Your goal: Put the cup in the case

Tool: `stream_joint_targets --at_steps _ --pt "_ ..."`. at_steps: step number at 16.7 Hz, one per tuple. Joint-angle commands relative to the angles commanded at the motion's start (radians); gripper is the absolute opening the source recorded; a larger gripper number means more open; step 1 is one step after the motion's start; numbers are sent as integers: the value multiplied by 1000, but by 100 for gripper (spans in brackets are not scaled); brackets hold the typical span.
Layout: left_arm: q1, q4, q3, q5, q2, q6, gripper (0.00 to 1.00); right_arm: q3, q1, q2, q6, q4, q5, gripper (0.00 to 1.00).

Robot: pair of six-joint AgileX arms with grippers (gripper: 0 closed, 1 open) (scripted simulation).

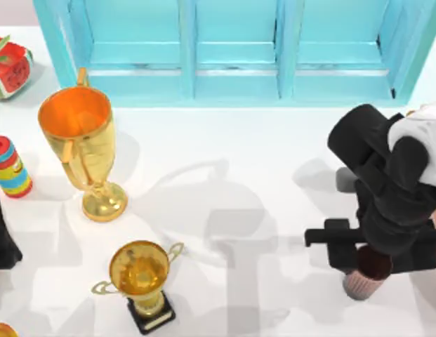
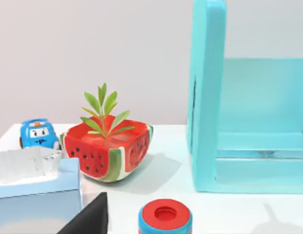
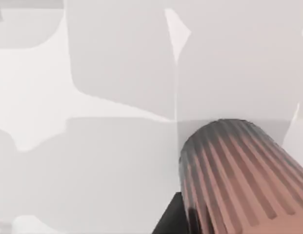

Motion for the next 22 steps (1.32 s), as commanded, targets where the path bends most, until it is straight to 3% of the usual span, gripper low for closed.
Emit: stream_joint_targets --at_steps 4,5,17,22 --pt "0 0 0 0 0 0 100 0 0 0 0 0 0 2" --pt "0 0 0 0 0 0 100 0 0 0 0 0 0 0" --pt "0 0 0 0 0 0 100 57 0 7 -27 -37 8 0" --pt "0 0 0 0 0 0 100 263 -160 39 -193 -200 29 0"
